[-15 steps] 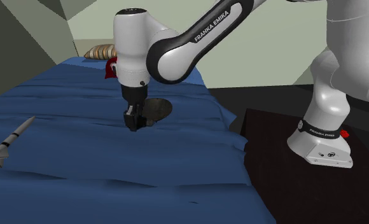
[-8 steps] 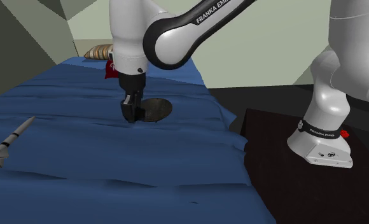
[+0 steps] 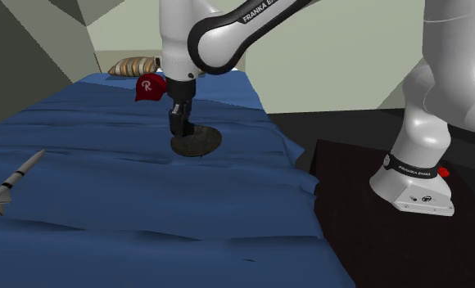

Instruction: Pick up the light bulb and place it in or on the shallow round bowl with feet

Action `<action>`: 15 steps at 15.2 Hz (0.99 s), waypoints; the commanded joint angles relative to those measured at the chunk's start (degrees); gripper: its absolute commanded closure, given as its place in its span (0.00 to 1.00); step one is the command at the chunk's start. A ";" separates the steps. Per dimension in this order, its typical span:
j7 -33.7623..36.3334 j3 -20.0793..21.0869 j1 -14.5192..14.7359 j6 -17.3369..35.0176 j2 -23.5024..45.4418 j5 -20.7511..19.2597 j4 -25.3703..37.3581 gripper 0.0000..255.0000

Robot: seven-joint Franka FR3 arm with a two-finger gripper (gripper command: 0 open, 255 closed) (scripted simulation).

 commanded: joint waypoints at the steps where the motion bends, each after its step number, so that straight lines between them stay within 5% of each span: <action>1: -2.83 -0.42 -1.92 -0.38 0.14 0.74 0.70 1.00; 7: -10.04 -1.55 -7.01 -0.93 1.41 2.64 2.81 1.00; 15: -9.86 -1.56 -7.03 4.03 4.21 2.56 0.66 1.00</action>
